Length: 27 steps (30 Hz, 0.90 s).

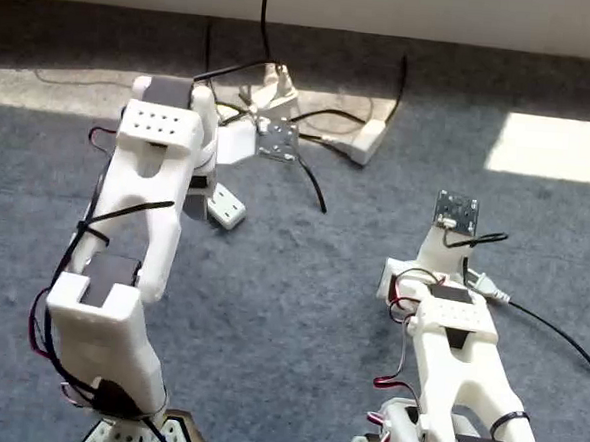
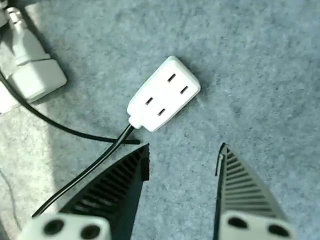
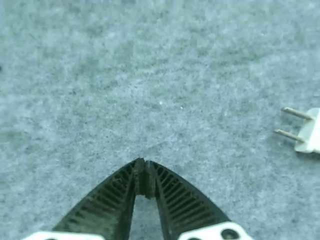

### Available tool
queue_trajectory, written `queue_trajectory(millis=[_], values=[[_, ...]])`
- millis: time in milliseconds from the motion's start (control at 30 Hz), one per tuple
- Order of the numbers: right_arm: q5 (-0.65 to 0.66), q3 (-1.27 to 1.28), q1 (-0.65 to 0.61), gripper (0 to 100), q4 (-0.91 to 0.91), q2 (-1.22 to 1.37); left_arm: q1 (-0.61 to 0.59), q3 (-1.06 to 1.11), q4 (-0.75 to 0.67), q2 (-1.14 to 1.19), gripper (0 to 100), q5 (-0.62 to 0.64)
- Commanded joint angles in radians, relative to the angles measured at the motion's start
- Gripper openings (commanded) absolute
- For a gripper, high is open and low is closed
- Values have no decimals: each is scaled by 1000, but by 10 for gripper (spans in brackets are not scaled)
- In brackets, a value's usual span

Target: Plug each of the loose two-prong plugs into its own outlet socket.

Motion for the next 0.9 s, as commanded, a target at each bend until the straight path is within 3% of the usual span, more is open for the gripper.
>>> queue_trajectory(millis=[0, 400, 867], values=[[15, -2, -5, 9, -25, -22, 45, -156, 38, 108, 215, -150], [15, -7, -5, 9, -28, -22, 59, -584, 55, 567, 217, -150], [15, -10, -7, 9, -28, -22, -1, -694, 138, 627, 204, -143]])
